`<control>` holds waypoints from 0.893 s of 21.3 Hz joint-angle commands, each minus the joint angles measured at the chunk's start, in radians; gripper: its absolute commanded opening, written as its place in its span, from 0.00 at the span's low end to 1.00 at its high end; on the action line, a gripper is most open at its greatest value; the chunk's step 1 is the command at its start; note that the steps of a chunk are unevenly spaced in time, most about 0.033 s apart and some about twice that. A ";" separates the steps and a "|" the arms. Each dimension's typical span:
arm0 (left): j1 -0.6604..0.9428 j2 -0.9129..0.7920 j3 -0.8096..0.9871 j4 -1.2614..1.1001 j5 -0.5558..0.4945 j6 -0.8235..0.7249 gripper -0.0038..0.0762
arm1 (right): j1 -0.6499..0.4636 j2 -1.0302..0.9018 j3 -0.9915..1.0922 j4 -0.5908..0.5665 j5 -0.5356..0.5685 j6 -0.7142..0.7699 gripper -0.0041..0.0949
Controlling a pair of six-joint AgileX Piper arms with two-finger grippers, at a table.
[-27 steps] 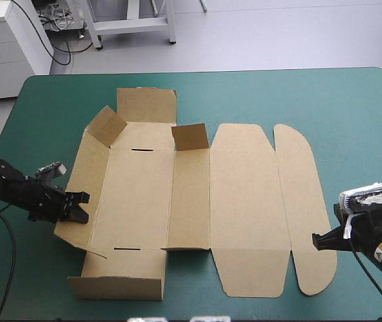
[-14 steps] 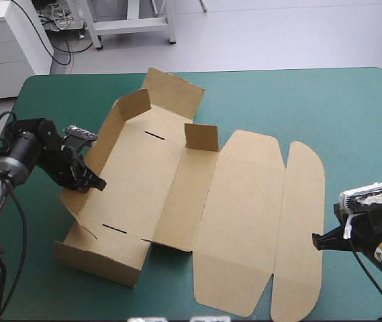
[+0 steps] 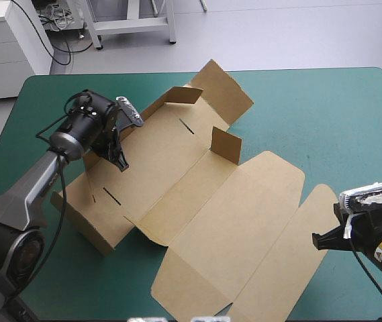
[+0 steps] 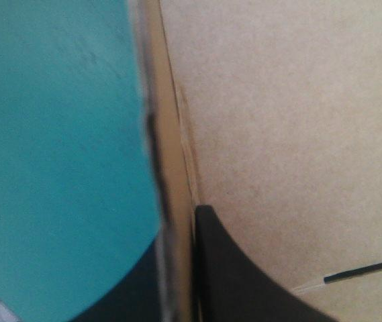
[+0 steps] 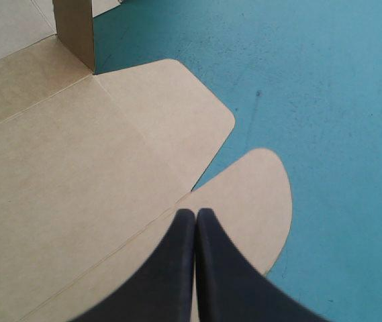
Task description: Fold the box
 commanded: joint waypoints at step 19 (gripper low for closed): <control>-0.522 -0.059 0.192 0.874 -0.379 -0.338 0.04 | -0.007 0.001 -0.024 -0.017 -0.080 -0.006 0.02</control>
